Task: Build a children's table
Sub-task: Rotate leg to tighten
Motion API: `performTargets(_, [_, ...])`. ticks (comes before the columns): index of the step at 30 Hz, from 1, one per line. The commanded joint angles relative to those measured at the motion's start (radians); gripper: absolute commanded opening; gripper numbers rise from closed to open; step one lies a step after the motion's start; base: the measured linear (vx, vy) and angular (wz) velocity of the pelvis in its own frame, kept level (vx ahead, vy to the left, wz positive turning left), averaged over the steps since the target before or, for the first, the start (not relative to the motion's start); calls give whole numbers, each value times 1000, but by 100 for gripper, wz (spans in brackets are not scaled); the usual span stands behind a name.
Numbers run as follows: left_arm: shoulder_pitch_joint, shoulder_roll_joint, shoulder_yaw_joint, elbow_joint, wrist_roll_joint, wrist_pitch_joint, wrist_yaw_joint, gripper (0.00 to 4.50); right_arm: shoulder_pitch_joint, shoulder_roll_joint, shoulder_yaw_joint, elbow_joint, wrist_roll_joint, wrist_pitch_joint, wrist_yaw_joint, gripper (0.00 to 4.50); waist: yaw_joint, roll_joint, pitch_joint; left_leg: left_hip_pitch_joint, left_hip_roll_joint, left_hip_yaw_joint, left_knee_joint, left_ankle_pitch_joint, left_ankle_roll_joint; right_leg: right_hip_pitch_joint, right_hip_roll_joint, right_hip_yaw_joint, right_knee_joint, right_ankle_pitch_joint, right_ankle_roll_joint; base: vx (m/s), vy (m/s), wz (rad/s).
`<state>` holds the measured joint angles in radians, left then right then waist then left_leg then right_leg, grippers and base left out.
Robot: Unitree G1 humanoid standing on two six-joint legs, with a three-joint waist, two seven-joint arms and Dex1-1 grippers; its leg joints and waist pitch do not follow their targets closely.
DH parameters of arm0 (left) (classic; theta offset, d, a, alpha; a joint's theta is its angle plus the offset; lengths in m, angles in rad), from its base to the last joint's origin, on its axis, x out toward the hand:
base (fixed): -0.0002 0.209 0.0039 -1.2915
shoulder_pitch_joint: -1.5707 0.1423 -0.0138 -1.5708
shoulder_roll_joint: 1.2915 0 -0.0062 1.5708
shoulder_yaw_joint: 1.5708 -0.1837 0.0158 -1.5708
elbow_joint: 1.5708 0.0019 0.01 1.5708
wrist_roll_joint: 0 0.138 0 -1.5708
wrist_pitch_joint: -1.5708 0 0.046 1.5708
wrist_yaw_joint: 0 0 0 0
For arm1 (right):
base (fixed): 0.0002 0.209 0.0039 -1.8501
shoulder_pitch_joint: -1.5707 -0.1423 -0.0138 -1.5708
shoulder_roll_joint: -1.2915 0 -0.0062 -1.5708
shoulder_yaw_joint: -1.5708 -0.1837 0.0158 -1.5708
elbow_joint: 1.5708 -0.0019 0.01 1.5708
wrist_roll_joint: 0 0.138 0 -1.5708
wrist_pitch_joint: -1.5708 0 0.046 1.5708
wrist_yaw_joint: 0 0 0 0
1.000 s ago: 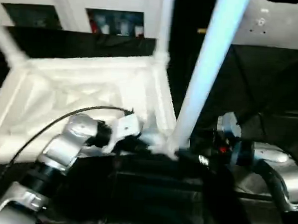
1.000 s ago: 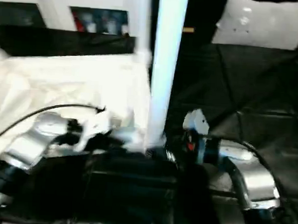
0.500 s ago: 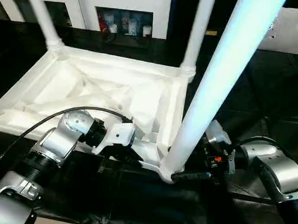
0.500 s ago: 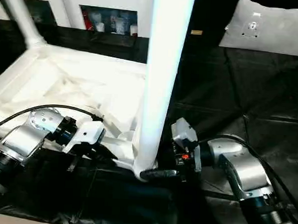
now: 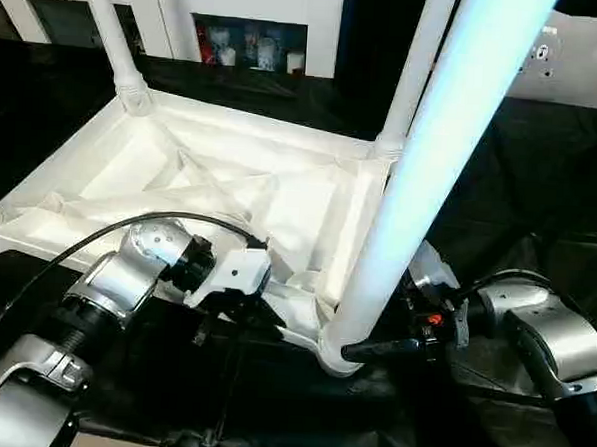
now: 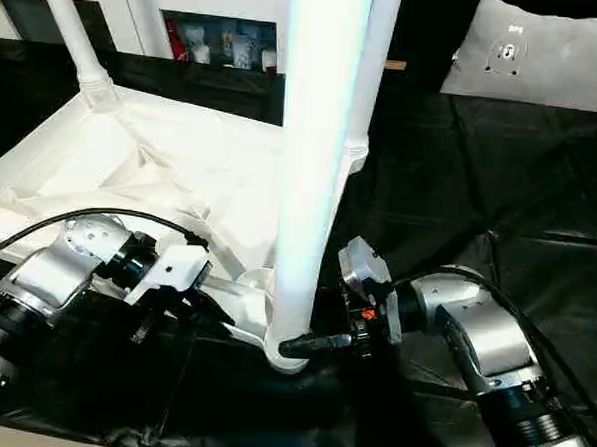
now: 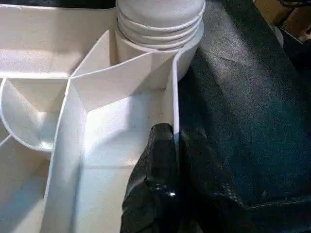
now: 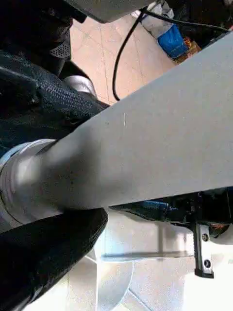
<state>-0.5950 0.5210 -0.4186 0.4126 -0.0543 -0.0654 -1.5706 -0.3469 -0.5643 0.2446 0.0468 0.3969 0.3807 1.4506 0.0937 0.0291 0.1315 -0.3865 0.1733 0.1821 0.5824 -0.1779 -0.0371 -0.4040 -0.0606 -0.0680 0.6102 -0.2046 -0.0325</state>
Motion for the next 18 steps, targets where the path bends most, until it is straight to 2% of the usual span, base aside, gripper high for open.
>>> performTargets(1, [-8, -11, -32, 6, 18, -10, -14, 0, 12, -3, 34, -22, 17, 13, 38, 216, -8, -13, -62, 20, 70, -23, -67, -118, 105, 47, -98, 62, -71, -149, -243, 0, 0, 0])
performTargets(8, [12, -25, 7, -20, -11, 59, 38, 0, 48, 9, 18, -59, 41, 51, -6, 214, -5, -10, -62, 21, 71, -23, -68, -118, 102, 46, -98, 63, -71, -141, -246, 0, 0, 0])
performTargets(10, [21, -42, 31, -37, -22, 104, 91, 0, 70, 37, -9, -77, 57, 83, -75, 214, -5, -9, -60, 20, 73, -24, -69, -123, 98, 47, -100, 64, -72, -146, -249, 0, 0, 0])
performTargets(11, [25, -65, 54, -61, -21, 167, 167, 0, 91, 76, -33, -94, 55, 111, -171, 214, -6, -10, -59, 20, 73, -23, -71, -129, 97, 46, -100, 65, -73, -153, -248, 0, 0, 0])
performTargets(13, [25, -73, 62, -70, -20, 192, 192, 0, 97, 90, -38, -98, 46, 117, -208, 214, -13, -14, -52, 20, 66, -27, -76, -173, 71, 44, -101, 63, -86, -266, -223, 0, 0, 0])
performTargets(15, [26, -113, 91, -98, -31, 274, 276, 0, 115, 143, -58, -110, 29, 121, -312, 214, -18, -12, -48, 22, 67, -27, -78, -194, 50, 41, -103, 66, -94, -344, -199, 0, 0, 0])
performTargets(17, [30, -140, 105, -124, -35, 330, 330, 0, 123, 194, -78, -111, 9, 124, -406, 214, -28, -14, -50, 14, 64, -32, -81, -190, 41, 47, -103, 64, -95, -359, -183, 0, 0, 0])
performTargets(18, [31, -159, 110, -136, -28, 359, 366, 0, 123, 225, -91, -109, 0, 130, -460, 213, -36, -12, -50, 16, 64, -32, -82, -192, 38, 42, -100, 64, -94, -347, -184, 0, 0, 0])
